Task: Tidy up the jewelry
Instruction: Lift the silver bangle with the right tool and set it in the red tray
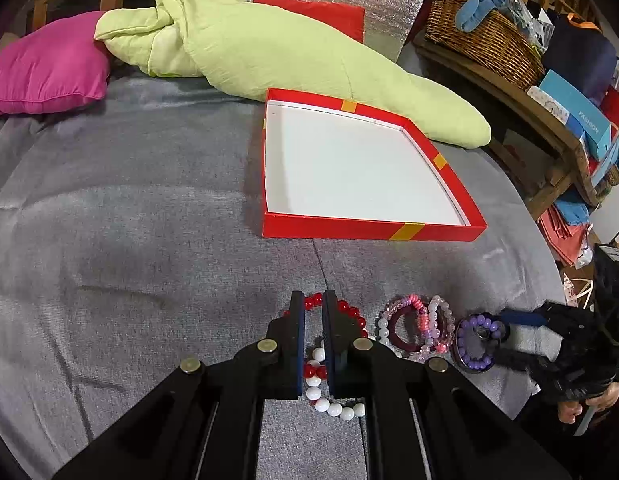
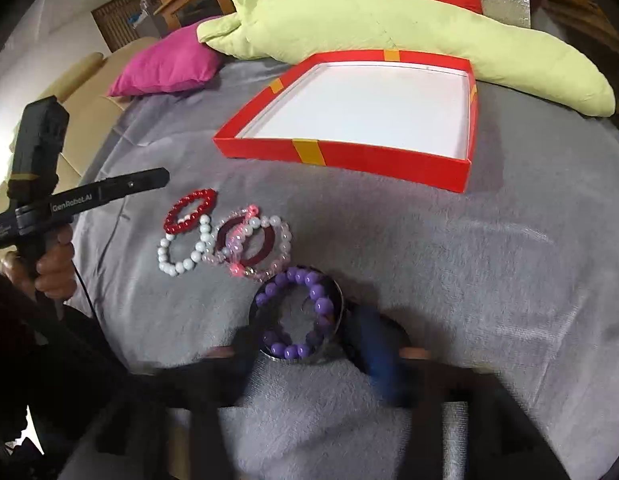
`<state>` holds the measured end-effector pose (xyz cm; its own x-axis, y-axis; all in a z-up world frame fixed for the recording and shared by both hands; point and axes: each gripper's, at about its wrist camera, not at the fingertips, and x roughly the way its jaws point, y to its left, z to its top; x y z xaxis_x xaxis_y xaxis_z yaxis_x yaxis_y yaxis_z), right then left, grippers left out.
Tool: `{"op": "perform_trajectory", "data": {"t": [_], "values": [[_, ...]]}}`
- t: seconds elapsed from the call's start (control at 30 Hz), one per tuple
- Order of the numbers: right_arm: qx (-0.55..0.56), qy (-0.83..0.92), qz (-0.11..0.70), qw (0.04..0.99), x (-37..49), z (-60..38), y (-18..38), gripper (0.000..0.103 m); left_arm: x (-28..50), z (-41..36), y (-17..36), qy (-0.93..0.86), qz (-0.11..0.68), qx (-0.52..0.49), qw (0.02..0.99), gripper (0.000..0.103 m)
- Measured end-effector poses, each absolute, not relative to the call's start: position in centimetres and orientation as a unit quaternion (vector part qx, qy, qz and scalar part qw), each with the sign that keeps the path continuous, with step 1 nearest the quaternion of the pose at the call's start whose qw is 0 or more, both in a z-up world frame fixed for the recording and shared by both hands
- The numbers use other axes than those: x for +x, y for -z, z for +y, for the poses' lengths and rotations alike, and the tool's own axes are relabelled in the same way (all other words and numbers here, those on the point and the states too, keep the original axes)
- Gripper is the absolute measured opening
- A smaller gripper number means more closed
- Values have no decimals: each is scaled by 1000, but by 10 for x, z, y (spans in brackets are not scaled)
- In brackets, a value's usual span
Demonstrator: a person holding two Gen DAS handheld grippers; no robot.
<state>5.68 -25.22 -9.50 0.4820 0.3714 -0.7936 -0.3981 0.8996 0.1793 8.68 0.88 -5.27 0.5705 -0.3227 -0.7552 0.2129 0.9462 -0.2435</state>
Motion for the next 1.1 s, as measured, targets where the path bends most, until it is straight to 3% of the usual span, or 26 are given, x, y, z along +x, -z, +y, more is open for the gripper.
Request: {"op": "perform_trajectory", "data": {"t": [0.33, 0.4, 0.47, 0.5, 1.1], "values": [[-91, -243, 430, 865, 47, -218, 98, 87, 87, 5, 51, 156, 437, -67, 883, 9], [-111, -229, 439, 862, 51, -214, 107, 83, 87, 4, 50, 157, 435, -68, 884, 9], [-116, -226, 435, 864, 51, -214, 109, 66, 87, 3, 49, 159, 435, -69, 884, 9], [-116, -228, 431, 865, 51, -215, 108, 64, 87, 2, 49, 159, 435, -70, 883, 9], [73, -179, 351, 916, 87, -281, 50, 64, 101, -19, 34, 166, 406, -65, 896, 9]]}}
